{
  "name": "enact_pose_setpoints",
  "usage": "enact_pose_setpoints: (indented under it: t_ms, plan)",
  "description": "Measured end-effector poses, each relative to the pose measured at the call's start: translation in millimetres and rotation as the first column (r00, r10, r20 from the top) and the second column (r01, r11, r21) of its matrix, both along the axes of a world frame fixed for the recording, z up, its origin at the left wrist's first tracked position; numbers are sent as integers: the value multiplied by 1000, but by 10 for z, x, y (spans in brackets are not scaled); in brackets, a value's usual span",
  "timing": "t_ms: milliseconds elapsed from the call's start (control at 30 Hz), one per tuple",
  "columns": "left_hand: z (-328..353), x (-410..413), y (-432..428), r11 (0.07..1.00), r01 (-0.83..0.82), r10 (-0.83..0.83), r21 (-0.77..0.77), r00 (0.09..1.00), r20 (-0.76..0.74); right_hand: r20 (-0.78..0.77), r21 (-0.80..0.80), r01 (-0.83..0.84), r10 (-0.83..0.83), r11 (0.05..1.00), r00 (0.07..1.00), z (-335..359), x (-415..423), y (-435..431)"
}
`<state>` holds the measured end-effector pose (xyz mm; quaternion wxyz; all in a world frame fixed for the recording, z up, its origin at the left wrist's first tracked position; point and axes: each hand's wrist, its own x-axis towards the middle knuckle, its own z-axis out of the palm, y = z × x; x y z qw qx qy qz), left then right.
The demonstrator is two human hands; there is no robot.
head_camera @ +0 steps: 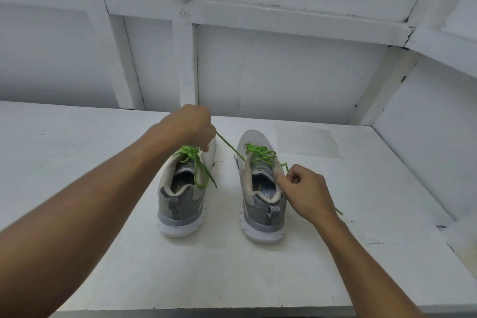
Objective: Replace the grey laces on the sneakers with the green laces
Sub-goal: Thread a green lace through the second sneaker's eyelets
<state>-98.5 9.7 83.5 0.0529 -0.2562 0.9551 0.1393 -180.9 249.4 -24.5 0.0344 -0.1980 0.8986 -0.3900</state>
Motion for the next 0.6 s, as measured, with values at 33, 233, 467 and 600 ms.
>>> enact_pose_setpoints:
  t_ms: [33,233,467,600]
  plan:
    - [20,21,20,1000,-1,1,-3,1000,4,6,8,-5,5,1000,1000,9,-12,-5]
    - [-202,-7,547,977,164,-170,136,985,31,19,7,-63,63,998,998,112,-67,-76]
    - [-530,-63,801,999,46,-48,-21,992,-116,-133,44,-53,58,998,989,126,-15,-115]
    - [-575,-42,825,999,33,-36,-21,989,-146,-157,69,-61,71,996,985,128,-2,-104]
